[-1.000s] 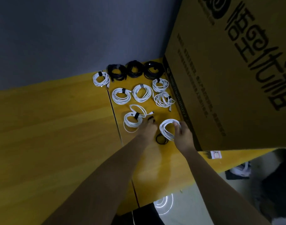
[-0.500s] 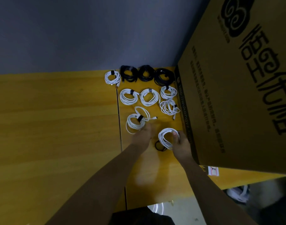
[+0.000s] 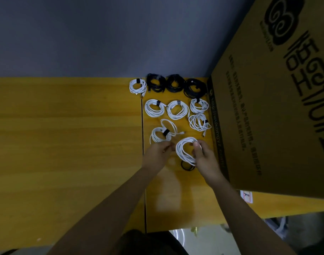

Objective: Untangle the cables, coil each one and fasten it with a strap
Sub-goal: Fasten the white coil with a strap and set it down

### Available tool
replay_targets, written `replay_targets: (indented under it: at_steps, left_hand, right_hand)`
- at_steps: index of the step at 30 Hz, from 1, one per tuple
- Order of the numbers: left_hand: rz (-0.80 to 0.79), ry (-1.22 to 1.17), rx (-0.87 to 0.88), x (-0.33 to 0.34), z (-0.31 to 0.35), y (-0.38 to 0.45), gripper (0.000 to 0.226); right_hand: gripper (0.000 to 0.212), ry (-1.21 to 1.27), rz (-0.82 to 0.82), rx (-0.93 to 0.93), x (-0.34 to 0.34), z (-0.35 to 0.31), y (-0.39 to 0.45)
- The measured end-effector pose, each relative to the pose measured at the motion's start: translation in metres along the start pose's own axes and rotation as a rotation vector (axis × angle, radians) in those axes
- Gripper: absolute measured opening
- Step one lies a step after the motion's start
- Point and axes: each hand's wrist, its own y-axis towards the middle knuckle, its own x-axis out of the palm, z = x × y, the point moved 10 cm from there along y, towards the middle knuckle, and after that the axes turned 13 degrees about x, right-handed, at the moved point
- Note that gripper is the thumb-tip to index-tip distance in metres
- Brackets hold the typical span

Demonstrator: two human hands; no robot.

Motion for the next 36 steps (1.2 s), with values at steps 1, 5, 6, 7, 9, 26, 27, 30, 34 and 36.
replay_targets:
  at_steps: [1,5,6,7,9,26,27,30,34,36]
  left_hand:
    - [0.025,-0.026,0.011,-0.008,0.002,-0.002,0.02]
    - [0.128,-0.226,0.055,-0.039,0.013,-0.01,0.027]
    - [0.143,-0.263,0.067,-0.048,0.016,-0.012,0.036]
    - [0.157,-0.279,0.071,-0.056,0.017,-0.014,0.04]
    - [0.207,-0.291,0.042,-0.073,0.013,-0.017,0.028]
    - [0.138,-0.479,-0.065,-0.162,0.021,-0.037,0.026]
    - [0.142,-0.47,-0.06,-0.167,0.022,-0.037,0.029]
    - [0.177,-0.429,-0.019,-0.183,0.028,-0.036,0.042]
    - [0.192,-0.378,0.047,-0.198,0.038,-0.034,0.059]
    - [0.207,-0.383,0.02,-0.201,0.036,-0.032,0.056]
  right_hand:
    - [0.023,0.002,-0.033,-0.027,0.005,-0.012,-0.003]
    - [0.026,0.011,-0.185,-0.093,0.033,-0.045,-0.012]
    - [0.027,0.008,-0.192,-0.092,0.039,-0.048,-0.013]
    - [0.027,0.007,-0.192,-0.085,0.044,-0.051,-0.013]
    - [0.027,0.03,-0.219,-0.058,0.057,-0.052,-0.015]
    - [0.032,0.052,-0.258,-0.121,0.12,-0.101,-0.047]
    - [0.033,0.052,-0.254,-0.134,0.121,-0.106,-0.049]
    - [0.04,0.085,-0.248,-0.163,0.125,-0.117,-0.053]
    - [0.045,0.111,-0.254,-0.183,0.127,-0.13,-0.057]
    - [0.043,0.109,-0.251,-0.201,0.127,-0.136,-0.059]
